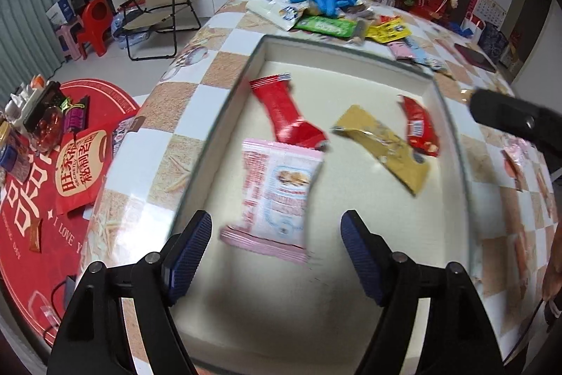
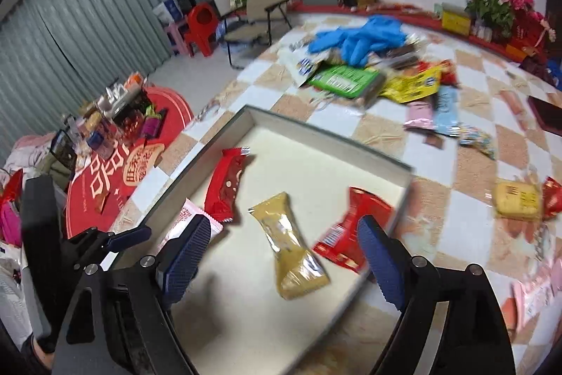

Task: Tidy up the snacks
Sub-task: 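Open both tools to drop the packets into the white tray, then grasp a second Crispy Cranberry packet with the left tool while the right tool reaches the pink bar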

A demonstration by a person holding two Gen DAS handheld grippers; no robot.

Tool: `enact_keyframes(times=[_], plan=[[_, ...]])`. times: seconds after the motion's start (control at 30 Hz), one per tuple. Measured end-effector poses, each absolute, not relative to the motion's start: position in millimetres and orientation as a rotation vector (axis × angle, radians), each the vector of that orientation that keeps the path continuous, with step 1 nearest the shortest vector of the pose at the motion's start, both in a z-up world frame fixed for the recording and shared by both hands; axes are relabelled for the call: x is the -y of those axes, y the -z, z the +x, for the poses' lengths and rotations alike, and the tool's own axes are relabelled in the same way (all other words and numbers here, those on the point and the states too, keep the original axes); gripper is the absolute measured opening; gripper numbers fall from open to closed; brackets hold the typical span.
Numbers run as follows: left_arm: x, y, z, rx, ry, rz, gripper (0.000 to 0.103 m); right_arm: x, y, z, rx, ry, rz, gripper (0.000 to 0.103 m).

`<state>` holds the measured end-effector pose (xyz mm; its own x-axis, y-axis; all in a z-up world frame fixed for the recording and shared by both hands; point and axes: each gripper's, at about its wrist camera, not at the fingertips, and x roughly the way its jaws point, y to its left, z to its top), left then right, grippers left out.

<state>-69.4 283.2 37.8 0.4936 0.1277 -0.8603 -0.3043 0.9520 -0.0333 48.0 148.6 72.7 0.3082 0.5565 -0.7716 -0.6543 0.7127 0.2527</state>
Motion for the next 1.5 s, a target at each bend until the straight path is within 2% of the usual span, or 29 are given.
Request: enact_keyframes(times=[0.13,0.3,0.47,0.6,0.67,0.7,0.93,0.97,1.0,1.03,1.2,1.37,1.5], plan=[[-234.8,-54.2,-71.2,-0.986,-0.167,-0.158,0.079,-80.7,-75.3,37.8,-0.915,-0.717,-0.078,0.087],[-150.2,-55.7,-51.7,-1.016,0.012,-0.194,0.079,30.9,-39.2,26.0,-0.943,-0.469,-0.14,0.087],[-56.6,-41.8,-5.6,-1.037,0.134,-0.055,0.079,122.7,-5.0,26.8,-1.015,-0.272,-0.142,0.087],[-6.1,-32.3,44.2,-1.025,0.179,0.066,0.079,157.2,-7.4,26.6,-0.974,-0.243,-0.11,0.087],[11.4,-29.6,66.2,-1.005,0.166,0.131,0.079,160.3,-5.4,28.6,-0.965,-0.264,-0.096,0.1],[16.3,-27.6,75.2,-1.009,0.171,0.149,0.079,159.7,-2.4,29.2,-0.972,-0.272,-0.093,0.103],[36.7,-11.0,120.3,-1.027,0.186,0.227,0.08,169.2,-2.8,23.8,-0.948,-0.316,-0.04,0.103],[36.8,-10.9,123.9,-1.036,0.2,0.211,0.07,172.4,-3.2,22.4,-0.945,-0.322,-0.028,0.103],[37.7,-11.1,126.7,-1.039,0.235,0.183,0.047,175.1,-3.1,22.8,-0.94,-0.332,-0.006,0.103],[38.5,-11.9,126.2,-1.037,0.252,0.172,0.045,176.6,-3.4,22.3,-0.937,-0.337,0.003,0.103],[34.8,-11.5,108.7,-1.002,0.244,0.166,0.043,179.2,-4.8,22.0,-0.931,-0.351,0.031,0.103],[-9.8,-8.9,57.4,-0.942,0.13,0.084,0.044,183.2,-6.0,23.4,-0.94,-0.363,0.058,0.103],[-42.7,-7.6,26.0,-0.91,0.034,0.036,0.044,203.5,-12.3,49.7,-1.019,-0.376,0.354,0.103]])
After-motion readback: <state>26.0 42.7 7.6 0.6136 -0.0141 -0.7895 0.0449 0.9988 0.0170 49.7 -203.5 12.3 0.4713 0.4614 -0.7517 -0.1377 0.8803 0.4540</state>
